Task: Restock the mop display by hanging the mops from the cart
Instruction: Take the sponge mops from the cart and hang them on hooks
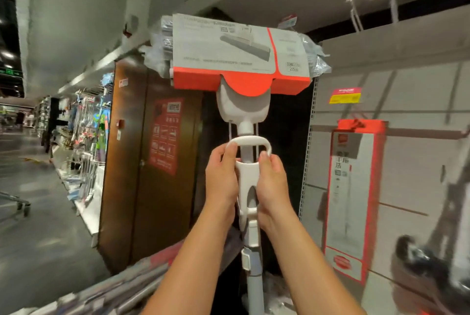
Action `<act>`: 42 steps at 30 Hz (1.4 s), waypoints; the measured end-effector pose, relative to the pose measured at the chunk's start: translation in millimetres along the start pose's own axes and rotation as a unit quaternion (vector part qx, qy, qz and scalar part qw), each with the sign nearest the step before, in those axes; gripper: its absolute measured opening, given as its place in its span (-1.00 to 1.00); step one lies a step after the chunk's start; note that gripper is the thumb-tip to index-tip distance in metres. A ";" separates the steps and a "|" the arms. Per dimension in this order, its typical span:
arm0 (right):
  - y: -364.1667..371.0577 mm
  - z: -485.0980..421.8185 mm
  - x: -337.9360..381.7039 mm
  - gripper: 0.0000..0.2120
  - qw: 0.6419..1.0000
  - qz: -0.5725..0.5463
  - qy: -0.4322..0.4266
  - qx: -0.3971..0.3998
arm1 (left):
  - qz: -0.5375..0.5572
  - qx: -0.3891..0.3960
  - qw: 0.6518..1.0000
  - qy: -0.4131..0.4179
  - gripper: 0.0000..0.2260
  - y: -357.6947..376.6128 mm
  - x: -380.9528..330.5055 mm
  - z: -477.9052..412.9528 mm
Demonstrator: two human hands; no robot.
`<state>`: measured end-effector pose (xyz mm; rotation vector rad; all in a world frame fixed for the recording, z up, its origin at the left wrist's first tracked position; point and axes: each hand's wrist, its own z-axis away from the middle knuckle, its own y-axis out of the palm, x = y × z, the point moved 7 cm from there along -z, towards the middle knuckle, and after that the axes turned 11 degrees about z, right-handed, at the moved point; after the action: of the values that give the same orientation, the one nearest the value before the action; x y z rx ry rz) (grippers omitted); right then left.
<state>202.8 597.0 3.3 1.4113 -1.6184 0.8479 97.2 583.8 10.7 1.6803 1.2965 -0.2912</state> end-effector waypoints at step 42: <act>2.6 -46.5 47.3 -0.87 0.995 0.029 -0.017 -0.091 | 0.230 0.068 0.953 -0.184 -0.81 38.2 20.9 -58.0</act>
<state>204.6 617.4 66.4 1.2613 -1.7243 0.6932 118.0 643.2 46.7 1.8791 0.6011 -0.3954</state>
